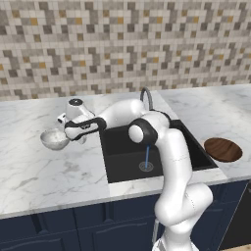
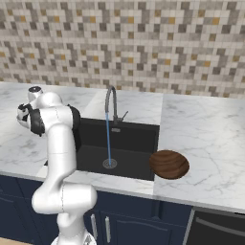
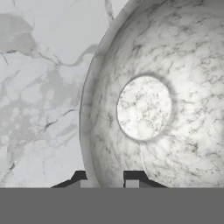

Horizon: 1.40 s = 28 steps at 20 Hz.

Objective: Rinse each bowl for a few seconds and place them down in the sink or on the counter.

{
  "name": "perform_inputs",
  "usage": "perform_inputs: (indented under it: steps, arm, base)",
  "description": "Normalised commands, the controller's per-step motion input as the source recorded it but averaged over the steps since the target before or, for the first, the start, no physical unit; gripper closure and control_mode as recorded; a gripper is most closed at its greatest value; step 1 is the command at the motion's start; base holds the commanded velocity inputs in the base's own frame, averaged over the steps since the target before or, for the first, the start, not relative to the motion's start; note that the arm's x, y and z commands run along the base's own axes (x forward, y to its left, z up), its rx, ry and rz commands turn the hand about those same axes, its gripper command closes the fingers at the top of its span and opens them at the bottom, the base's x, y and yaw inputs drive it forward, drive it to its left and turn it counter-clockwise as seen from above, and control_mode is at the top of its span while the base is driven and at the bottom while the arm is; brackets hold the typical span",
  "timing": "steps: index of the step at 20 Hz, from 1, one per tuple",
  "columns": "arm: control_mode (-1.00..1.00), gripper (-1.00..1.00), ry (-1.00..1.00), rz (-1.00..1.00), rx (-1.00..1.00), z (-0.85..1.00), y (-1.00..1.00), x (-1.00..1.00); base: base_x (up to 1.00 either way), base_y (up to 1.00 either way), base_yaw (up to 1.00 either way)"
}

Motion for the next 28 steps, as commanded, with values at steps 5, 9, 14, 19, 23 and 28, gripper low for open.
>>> perform_inputs:
  steps: [5,9,14,19,23,28]
  arm:
    - [-1.0,1.0,-0.03,-0.09,0.0,0.13,-0.17,-0.33]
    - [-1.0,1.0,-0.05,-0.09,0.0,0.14,-0.17,-0.29]
    - [-1.0,1.0,-0.03,-0.09,0.01,0.15,-0.2,-0.29]
    - [-1.0,1.0,-0.04,-0.09,0.01,0.14,-0.18,-0.29]
    - [-1.0,1.0,-0.03,-0.1,0.0,0.14,-0.19,-0.27]
    - [-1.0,1.0,-0.04,-0.11,0.0,0.17,-0.18,-0.26]
  base:
    - [0.0,0.0,0.0]
    - [0.0,0.0,0.0]
    - [0.0,0.0,0.0]
    - [0.0,0.0,0.0]
    - [0.0,0.0,0.0]
    - [0.0,0.0,0.0]
